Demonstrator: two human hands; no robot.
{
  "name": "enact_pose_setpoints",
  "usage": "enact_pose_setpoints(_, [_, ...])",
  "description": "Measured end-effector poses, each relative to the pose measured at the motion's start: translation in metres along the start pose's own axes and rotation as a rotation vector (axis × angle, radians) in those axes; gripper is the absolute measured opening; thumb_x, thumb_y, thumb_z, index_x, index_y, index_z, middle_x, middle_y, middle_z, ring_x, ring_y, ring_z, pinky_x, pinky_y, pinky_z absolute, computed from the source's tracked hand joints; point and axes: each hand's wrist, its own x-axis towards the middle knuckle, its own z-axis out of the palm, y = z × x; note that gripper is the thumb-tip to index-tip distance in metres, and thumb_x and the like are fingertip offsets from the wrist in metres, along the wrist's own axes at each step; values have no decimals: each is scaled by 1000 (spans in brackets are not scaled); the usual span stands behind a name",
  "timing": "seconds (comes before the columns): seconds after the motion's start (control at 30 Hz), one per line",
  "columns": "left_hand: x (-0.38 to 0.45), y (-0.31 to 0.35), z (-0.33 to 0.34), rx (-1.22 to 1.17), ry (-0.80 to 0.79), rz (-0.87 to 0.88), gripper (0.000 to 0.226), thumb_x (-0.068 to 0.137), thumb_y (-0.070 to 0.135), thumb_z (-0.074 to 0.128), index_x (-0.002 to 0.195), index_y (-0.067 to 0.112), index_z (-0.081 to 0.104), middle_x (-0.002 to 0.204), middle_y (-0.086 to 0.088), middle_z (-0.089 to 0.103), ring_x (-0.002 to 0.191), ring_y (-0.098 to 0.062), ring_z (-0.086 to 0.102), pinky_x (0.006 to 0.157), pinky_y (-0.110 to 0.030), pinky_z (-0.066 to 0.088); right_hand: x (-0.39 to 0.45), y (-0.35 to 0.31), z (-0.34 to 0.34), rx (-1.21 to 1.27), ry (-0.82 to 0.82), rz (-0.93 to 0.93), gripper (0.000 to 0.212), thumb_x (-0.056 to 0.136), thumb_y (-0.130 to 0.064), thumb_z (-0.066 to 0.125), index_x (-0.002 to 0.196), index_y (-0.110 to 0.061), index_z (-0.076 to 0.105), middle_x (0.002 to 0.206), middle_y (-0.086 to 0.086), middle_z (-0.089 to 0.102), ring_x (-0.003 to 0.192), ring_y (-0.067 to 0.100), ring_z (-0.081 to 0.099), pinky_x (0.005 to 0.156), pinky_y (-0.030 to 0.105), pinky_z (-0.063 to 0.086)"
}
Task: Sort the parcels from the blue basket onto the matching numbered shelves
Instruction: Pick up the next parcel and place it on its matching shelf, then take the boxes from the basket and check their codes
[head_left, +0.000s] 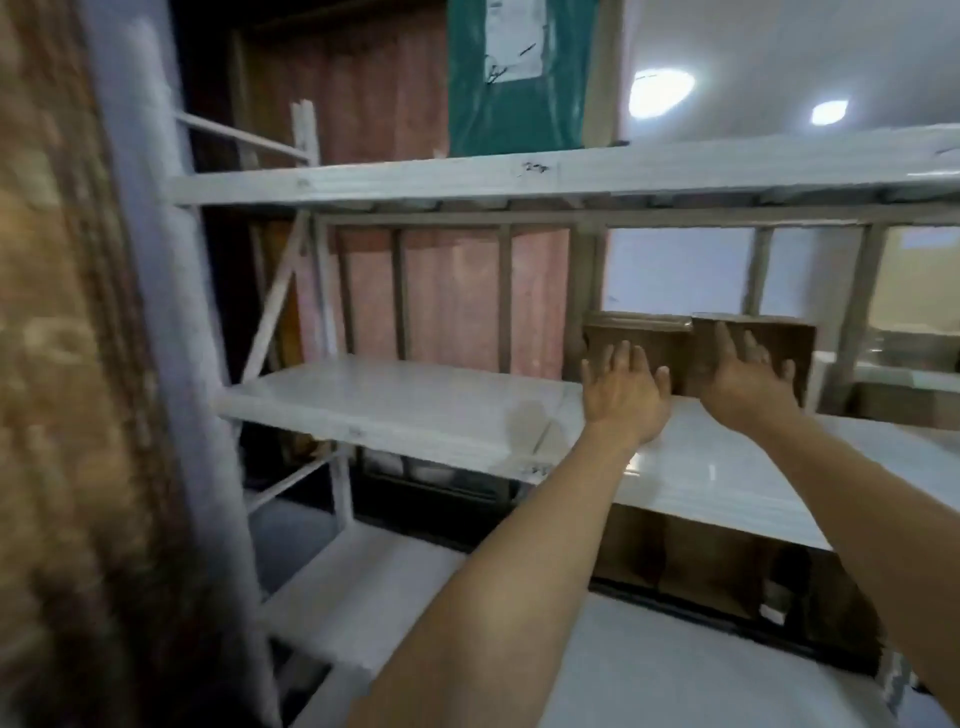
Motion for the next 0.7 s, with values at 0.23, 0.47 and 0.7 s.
enact_pose_setpoints(0.23, [-130, -249, -99, 152, 45, -489, 56, 107, 37, 24, 153, 5, 28, 163, -10, 23, 150, -27, 18, 121, -55, 9, -90, -288, 140, 192, -288, -427, 65, 105, -36, 35, 160, -22, 3, 166, 15, 8, 153, 30, 9, 121, 54, 5])
enact_pose_setpoints(0.47, [-321, -424, -140, 244, -16, -947, 52, 104, 38, 28, 147, 10, 39, 154, -11, 36, 142, -33, 31, 113, -57, 28, -270, -465, 244, 216, -686, -738, 66, 106, -31, 37, 160, -26, -1, 167, 12, 3, 152, 34, 12, 122, 55, 13])
enact_pose_setpoints(0.7, [-450, -499, -118, 208, -36, -1208, 53, 106, 38, 23, 148, 8, 37, 156, -13, 35, 145, -31, 29, 116, -54, 24, -388, -506, 330, 119, -929, -840, 64, 106, -38, 28, 160, -26, -3, 167, 11, 4, 152, 32, 10, 122, 52, 9])
